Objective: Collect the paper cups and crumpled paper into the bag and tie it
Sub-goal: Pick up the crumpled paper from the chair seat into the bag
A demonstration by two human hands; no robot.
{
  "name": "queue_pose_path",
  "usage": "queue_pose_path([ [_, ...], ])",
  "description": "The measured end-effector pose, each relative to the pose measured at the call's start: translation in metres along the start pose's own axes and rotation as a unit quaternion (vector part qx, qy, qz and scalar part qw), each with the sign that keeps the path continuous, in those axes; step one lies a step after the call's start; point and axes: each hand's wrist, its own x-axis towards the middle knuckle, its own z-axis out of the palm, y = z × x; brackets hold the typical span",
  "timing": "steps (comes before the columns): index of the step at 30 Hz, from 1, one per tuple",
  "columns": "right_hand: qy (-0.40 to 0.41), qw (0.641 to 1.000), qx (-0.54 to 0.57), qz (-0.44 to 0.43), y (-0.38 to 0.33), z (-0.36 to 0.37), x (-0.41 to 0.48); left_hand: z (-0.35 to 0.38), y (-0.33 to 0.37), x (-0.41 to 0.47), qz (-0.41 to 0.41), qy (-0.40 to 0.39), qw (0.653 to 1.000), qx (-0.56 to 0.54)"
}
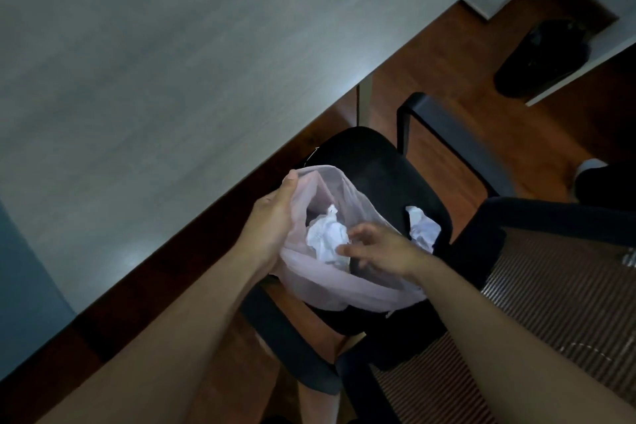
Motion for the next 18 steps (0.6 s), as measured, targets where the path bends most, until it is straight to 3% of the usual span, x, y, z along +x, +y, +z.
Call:
queue_pose_path([
  [4,0.049,0.988,-0.143,-0.031,0.002,0.021,0.008,0.010,0.003,0.003,0.002,0.002,1.000,0.009],
  [7,0.205,0.941,-0.249,-0.106,-0.008,0.011,0.004,0.015,0.004,0.006,-0.001,0.007,1.000,-0.002],
  [10,0.333,0.905,-0.223,-0.141,-0.010,-0.021,-0.001,0.024,0.006,0.008,-0.001,0.009,1.000,0.003],
  [14,0.371,0.913,-0.163,-0.046,0.018,-0.076,0.014,0.038,0.005,0.010,0.000,0.004,1.000,0.009],
  [18,0.263,0.949,-0.131,0.119,0.068,-0.105,0.051,0.044,0.001,0.018,0.009,0.003,1.000,0.020],
])
